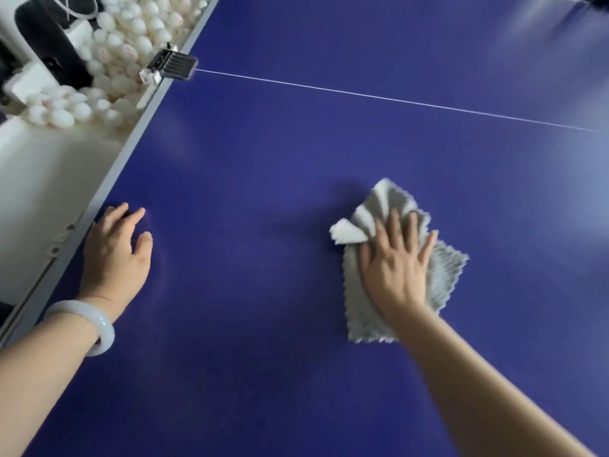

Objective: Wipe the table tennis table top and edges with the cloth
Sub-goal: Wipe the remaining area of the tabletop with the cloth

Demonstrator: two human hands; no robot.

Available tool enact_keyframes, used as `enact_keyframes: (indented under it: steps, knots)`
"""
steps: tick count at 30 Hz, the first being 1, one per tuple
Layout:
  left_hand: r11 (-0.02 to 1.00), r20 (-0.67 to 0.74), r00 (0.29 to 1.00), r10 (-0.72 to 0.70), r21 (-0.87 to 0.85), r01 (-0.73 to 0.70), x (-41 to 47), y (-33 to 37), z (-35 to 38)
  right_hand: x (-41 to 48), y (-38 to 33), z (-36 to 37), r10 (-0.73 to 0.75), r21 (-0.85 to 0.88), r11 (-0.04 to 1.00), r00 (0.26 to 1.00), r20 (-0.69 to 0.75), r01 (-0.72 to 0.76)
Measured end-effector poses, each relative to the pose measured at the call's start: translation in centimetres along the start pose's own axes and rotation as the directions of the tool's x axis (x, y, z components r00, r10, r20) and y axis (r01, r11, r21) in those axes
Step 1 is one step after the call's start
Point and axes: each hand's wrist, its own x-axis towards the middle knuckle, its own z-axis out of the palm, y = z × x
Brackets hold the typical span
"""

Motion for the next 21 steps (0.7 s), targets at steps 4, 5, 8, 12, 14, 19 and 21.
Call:
enact_keyframes:
  steps: [4, 5, 8, 12, 14, 19, 21]
  knots:
    - [0.969, 0.008, 0.970, 0.244, 0.034, -0.244, -3.5, 6.0, 1.5, -0.6, 4.6, -0.8, 0.316, 0.056, 0.946, 0.947, 0.050, -0.319]
    - [0.948, 0.038, 0.948, 0.315, 0.027, -0.316, -4.9, 8.2, 2.2, -2.4, 4.5, -0.5, 0.339, 0.052, 0.939, 0.941, 0.009, -0.339]
    - [0.883, 0.159, 0.874, 0.460, 0.022, -0.469, -8.9, 14.3, 4.7, -8.7, 3.7, 0.5, 0.140, 0.100, 0.986, 0.986, -0.094, -0.130]
    - [0.843, 0.276, 0.829, 0.486, 0.102, -0.529, -12.2, 17.9, 7.1, -10.1, 10.3, -1.1, -0.187, 0.347, 0.917, 0.981, -0.058, 0.195]
    - [0.854, 0.304, 0.848, 0.435, 0.161, -0.496, -12.7, 18.0, 7.5, -9.0, 15.8, -2.2, 0.005, 0.448, 0.892, 0.991, -0.135, 0.056]
    - [0.852, 0.300, 0.857, 0.418, 0.197, -0.484, -12.9, 18.1, 7.7, -1.4, 26.0, -3.1, 0.365, 0.240, 0.912, 0.925, -0.103, -0.333]
    - [0.854, 0.292, 0.861, 0.417, 0.197, -0.481, -12.8, 18.1, 7.9, 1.9, 24.8, -3.6, 0.445, 0.203, 0.881, 0.894, -0.052, -0.427]
